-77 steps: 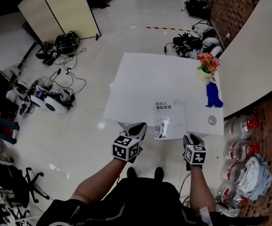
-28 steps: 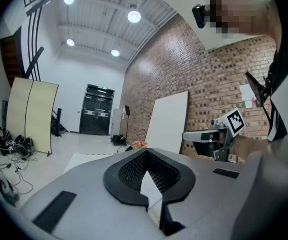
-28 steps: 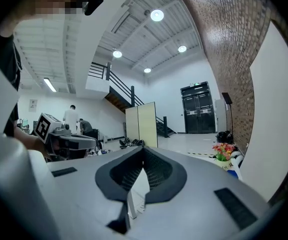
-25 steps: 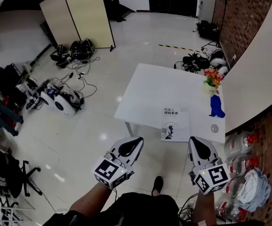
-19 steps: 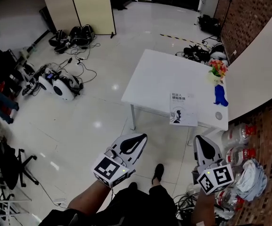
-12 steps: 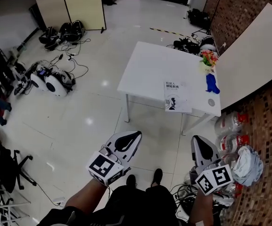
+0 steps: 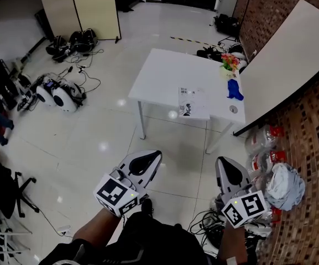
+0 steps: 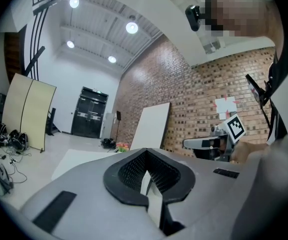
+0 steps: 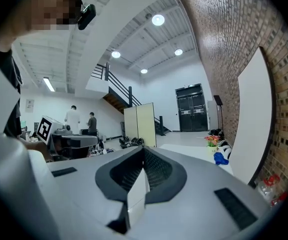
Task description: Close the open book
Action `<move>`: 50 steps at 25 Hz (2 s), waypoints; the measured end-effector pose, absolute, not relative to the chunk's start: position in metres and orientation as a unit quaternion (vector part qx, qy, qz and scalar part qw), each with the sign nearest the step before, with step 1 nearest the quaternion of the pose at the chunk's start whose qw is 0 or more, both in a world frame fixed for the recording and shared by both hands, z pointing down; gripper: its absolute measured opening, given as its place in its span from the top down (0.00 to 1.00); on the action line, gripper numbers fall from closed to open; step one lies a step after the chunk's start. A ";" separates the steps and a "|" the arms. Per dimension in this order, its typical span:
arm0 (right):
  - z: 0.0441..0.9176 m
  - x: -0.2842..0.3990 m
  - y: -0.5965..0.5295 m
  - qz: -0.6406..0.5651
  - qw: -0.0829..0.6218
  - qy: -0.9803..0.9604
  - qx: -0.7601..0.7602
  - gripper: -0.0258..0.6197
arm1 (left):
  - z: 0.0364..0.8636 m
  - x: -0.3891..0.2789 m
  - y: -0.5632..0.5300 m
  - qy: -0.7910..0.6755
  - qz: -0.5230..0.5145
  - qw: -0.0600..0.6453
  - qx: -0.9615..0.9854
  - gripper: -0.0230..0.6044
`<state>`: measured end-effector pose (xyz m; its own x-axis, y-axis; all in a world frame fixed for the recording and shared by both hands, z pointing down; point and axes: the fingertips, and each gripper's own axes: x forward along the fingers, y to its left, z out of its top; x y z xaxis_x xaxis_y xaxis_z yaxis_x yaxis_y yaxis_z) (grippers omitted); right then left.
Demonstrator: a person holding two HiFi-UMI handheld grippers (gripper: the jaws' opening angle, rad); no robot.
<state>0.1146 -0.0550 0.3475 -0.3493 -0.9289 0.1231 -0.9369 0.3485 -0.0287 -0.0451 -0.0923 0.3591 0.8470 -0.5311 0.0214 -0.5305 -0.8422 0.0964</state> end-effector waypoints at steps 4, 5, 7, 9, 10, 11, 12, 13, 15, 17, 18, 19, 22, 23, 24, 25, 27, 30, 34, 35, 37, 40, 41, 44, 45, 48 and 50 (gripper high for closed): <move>0.348 0.146 0.000 0.045 0.034 -0.830 0.554 0.96 | 0.360 -0.008 -0.035 -0.293 0.008 0.054 0.954 0.97; 0.349 0.153 0.014 0.044 0.033 -0.834 0.550 0.96 | 0.360 -0.001 -0.021 -0.300 0.012 0.053 0.952 0.97; 0.351 0.164 0.040 0.041 0.028 -0.841 0.539 0.96 | 0.361 0.009 0.006 -0.316 0.019 0.053 0.947 0.97; 0.351 0.172 0.062 0.042 0.020 -0.847 0.530 0.96 | 0.359 0.017 0.034 -0.326 0.023 0.057 0.943 0.97; 0.351 0.175 0.071 0.043 0.019 -0.848 0.528 0.96 | 0.358 0.020 0.048 -0.327 0.026 0.057 0.943 0.97; 0.352 0.178 0.079 0.044 0.020 -0.848 0.528 0.96 | 0.357 0.022 0.062 -0.327 0.029 0.056 0.943 0.97; 0.352 0.179 0.087 0.047 0.020 -0.848 0.528 0.96 | 0.357 0.023 0.073 -0.329 0.034 0.055 0.942 0.97; 0.351 0.180 0.094 0.051 0.019 -0.848 0.527 0.96 | 0.356 0.022 0.083 -0.332 0.038 0.052 0.941 0.97; 0.346 0.175 0.109 0.052 0.014 -0.851 0.522 0.96 | 0.351 0.019 0.098 -0.337 0.037 0.048 0.940 0.97; 0.342 0.165 0.123 0.049 0.013 -0.854 0.519 0.96 | 0.345 0.011 0.113 -0.336 0.032 0.043 0.940 0.97; 0.341 0.158 0.131 0.047 0.013 -0.854 0.518 0.96 | 0.344 0.005 0.121 -0.336 0.030 0.040 0.941 0.97; 0.339 0.151 0.138 0.044 0.013 -0.854 0.519 0.96 | 0.343 -0.002 0.128 -0.336 0.029 0.038 0.941 0.97; 0.339 0.124 0.160 0.036 0.018 -0.851 0.524 0.96 | 0.348 -0.029 0.149 -0.333 0.019 0.037 0.942 0.97; 0.341 0.114 0.168 0.035 0.022 -0.849 0.526 0.96 | 0.350 -0.040 0.156 -0.331 0.015 0.038 0.943 0.97; 0.343 0.104 0.176 0.035 0.026 -0.847 0.531 0.96 | 0.351 -0.052 0.164 -0.329 0.010 0.038 0.943 0.97; 0.345 0.093 0.185 0.037 0.029 -0.843 0.536 0.96 | 0.353 -0.063 0.173 -0.327 0.005 0.038 0.944 0.97; 0.348 0.071 0.203 0.042 0.032 -0.836 0.546 0.96 | 0.354 -0.088 0.190 -0.320 0.001 0.037 0.947 0.97; 0.353 0.035 0.229 0.054 0.028 -0.828 0.558 0.96 | 0.355 -0.126 0.211 -0.308 0.000 0.034 0.951 0.97; 0.353 0.002 0.261 0.064 0.023 -0.820 0.568 0.96 | 0.359 -0.157 0.233 -0.299 -0.002 0.044 0.953 0.97; 0.352 -0.002 0.269 0.063 0.023 -0.817 0.572 0.96 | 0.358 -0.161 0.240 -0.295 -0.003 0.046 0.954 0.97; 0.346 -0.007 0.287 0.058 0.020 -0.812 0.580 0.96 | 0.356 -0.165 0.256 -0.287 -0.002 0.045 0.957 0.97; 0.336 -0.004 0.309 0.047 0.018 -0.807 0.588 0.96 | 0.353 -0.162 0.275 -0.284 -0.001 0.041 0.958 0.97; 0.334 -0.001 0.316 0.044 0.015 -0.806 0.589 0.96 | 0.351 -0.160 0.280 -0.284 -0.002 0.040 0.958 0.97; 0.331 0.009 0.333 0.041 0.011 -0.805 0.592 0.96 | 0.345 -0.151 0.295 -0.287 0.000 0.033 0.957 0.97; 0.330 0.014 0.339 0.041 0.010 -0.804 0.593 0.96 | 0.344 -0.146 0.301 -0.288 0.001 0.032 0.957 0.97; 0.328 0.033 0.358 0.040 0.010 -0.804 0.593 0.96 | 0.342 -0.128 0.320 -0.288 -0.001 0.033 0.957 0.97; 0.328 0.048 0.370 0.041 0.005 -0.803 0.595 0.96 | 0.342 -0.114 0.329 -0.289 0.003 0.033 0.957 0.97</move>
